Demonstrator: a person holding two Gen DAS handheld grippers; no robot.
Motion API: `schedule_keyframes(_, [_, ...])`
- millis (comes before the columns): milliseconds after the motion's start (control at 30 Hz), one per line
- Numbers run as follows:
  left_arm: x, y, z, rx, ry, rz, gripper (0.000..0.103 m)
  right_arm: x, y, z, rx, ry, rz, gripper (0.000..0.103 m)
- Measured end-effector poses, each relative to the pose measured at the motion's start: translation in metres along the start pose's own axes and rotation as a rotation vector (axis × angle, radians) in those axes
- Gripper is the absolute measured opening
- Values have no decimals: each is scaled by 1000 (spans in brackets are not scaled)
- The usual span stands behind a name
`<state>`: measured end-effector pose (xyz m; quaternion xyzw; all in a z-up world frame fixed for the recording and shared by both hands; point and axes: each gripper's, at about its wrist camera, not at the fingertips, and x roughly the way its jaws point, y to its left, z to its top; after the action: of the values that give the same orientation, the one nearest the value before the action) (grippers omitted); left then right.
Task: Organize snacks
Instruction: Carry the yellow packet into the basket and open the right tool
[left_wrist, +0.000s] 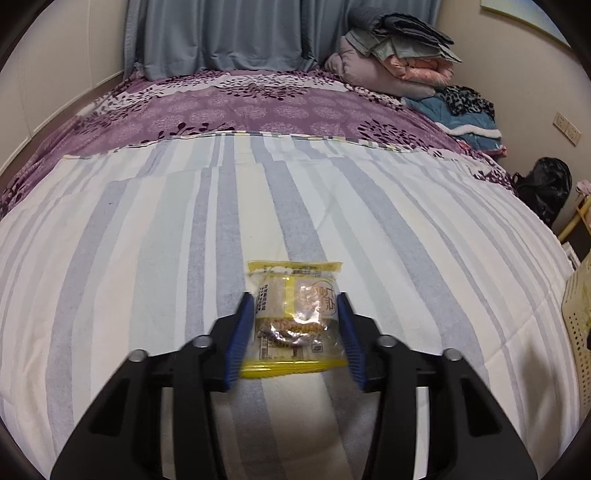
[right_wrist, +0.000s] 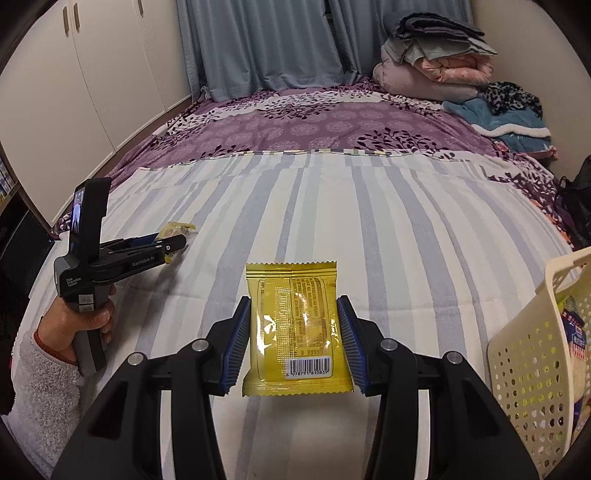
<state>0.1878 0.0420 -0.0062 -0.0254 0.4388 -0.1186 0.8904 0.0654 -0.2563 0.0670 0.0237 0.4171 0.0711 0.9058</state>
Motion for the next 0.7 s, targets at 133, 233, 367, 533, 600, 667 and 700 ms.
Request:
schedule_keyframes(133, [-6, 4, 1, -41, -20, -32, 40, -17, -5, -3, 20, -34, -12, 47])
schedule_keyframes(233, [-16, 1, 4, -52, -48, -79, 40, -30, -9, -4, 33, -61, -27, 47])
schedule_keyframes(367, [-28, -7, 8, -49, -73, -145, 40, -47, -17, -5, 52, -93, -48, 47])
schedule_keyframes(533, [-41, -22, 11, -37, -97, -231, 40, -63, -31, -5, 76, -127, -78, 47])
schedule_keyframes(600, [-46, -27, 11, -29, -104, -257, 40, -69, -37, -6, 81, -135, -95, 47])
schedule_keyframes(667, [-49, -31, 12, -21, -108, -277, 40, -74, -43, -6, 87, -142, -109, 47])
schedule_keyframes(700, [-51, -33, 12, -19, -109, -290, 40, -77, -48, -7, 94, -148, -119, 47])
